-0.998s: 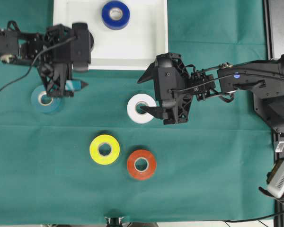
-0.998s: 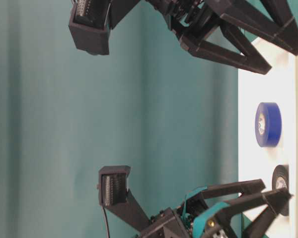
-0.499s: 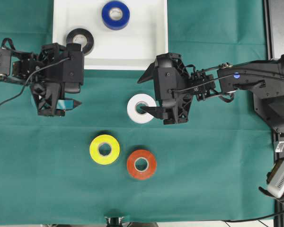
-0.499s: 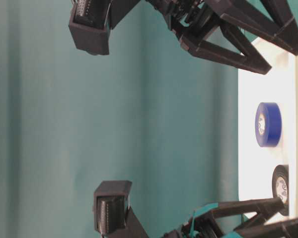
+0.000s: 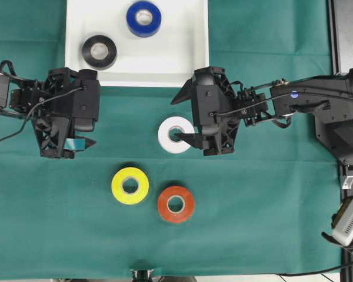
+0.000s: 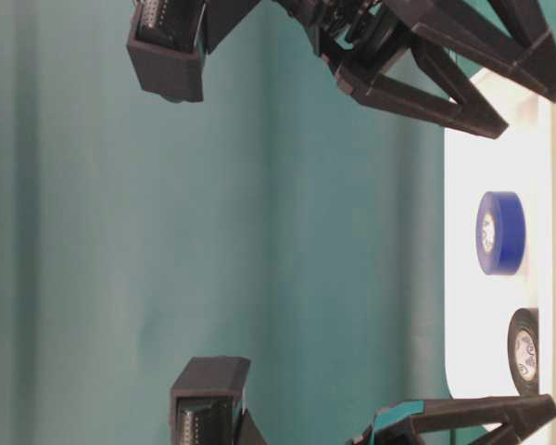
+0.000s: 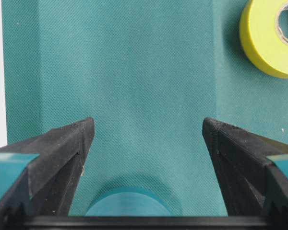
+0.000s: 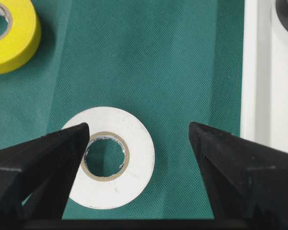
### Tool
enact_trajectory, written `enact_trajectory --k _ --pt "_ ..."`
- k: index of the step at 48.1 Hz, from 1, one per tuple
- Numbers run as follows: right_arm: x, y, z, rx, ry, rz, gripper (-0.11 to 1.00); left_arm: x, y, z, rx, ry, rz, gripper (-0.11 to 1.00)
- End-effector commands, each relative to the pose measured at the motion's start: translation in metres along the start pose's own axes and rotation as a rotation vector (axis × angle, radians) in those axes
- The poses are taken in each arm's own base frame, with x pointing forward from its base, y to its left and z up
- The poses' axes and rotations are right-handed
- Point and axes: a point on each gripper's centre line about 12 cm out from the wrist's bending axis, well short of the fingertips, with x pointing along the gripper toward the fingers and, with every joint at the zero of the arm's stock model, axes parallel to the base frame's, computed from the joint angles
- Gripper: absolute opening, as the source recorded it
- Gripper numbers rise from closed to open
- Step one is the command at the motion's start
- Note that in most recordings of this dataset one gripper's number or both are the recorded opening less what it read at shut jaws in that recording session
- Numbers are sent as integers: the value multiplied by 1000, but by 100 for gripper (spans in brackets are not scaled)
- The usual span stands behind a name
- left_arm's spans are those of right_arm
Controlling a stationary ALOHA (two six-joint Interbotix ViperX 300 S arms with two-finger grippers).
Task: Put the tape alternately from left to right into the white case.
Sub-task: 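Lower the right gripper into the white roll's hole and close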
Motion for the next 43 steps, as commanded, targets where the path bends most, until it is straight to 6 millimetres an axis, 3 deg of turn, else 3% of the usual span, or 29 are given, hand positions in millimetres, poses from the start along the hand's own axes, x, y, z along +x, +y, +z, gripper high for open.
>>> enact_trajectory --k 1,17,43 --pt "-3 2 7 0 -27 8 85 -7 -2 9 2 -41 -4 100" --pt "-1 2 3 0 -13 7 84 -7 -2 10 2 -50 -4 100" --pt "34 -9 -20 18 100 -23 84 -5 -2 9 1 -44 -4 100"
